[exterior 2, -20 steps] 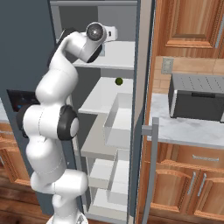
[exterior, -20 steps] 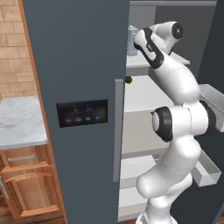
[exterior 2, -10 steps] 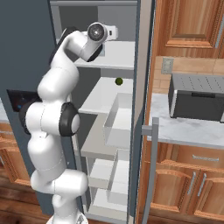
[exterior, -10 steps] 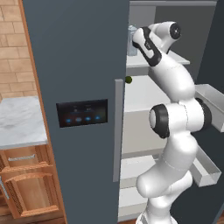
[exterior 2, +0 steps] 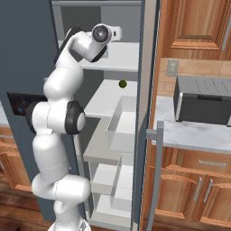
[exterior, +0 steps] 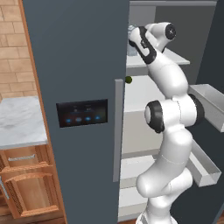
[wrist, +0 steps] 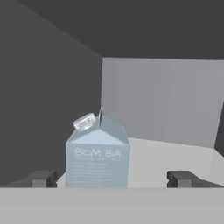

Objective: Take out the milk from the fridge and place it on the tray on the counter. Then take the sugar cube near the tray and place it in the tray.

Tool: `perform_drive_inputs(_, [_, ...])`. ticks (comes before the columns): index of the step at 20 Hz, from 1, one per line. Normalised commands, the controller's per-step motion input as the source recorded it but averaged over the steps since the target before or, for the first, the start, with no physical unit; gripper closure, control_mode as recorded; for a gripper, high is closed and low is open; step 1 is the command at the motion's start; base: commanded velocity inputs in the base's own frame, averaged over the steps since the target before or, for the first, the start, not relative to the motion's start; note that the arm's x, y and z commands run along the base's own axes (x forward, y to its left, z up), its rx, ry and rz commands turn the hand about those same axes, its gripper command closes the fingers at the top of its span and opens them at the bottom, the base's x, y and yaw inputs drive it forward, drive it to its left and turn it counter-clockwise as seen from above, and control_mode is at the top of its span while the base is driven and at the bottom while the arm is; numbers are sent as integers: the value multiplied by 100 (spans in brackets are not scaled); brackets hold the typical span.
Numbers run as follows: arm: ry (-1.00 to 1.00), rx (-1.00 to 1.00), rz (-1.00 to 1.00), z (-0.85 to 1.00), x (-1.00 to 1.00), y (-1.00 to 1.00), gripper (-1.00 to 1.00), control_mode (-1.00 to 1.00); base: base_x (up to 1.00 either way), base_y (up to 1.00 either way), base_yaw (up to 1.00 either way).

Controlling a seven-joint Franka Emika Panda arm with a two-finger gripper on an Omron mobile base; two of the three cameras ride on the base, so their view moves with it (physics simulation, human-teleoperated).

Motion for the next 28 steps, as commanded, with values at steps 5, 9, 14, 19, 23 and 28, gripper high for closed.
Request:
perform_drive_inputs(5, [-2,0,0,-2,10,28,-100,-100,0,0,0])
perform_drive_inputs(9, [-1,1,0,0,8,9,-100,-100,0,0,0])
perform_drive_inputs(14, [0,2,0,0,2,0,-100,-100,0,0,0])
perform_drive_inputs(19, [0,2,0,-5,20,1,-100,-100,0,0,0])
perform_drive_inputs(23, [0,2,0,-11,24,0,-100,-100,0,0,0])
perform_drive_inputs(28, [-2,1,0,-10,7,0,-100,-100,0,0,0])
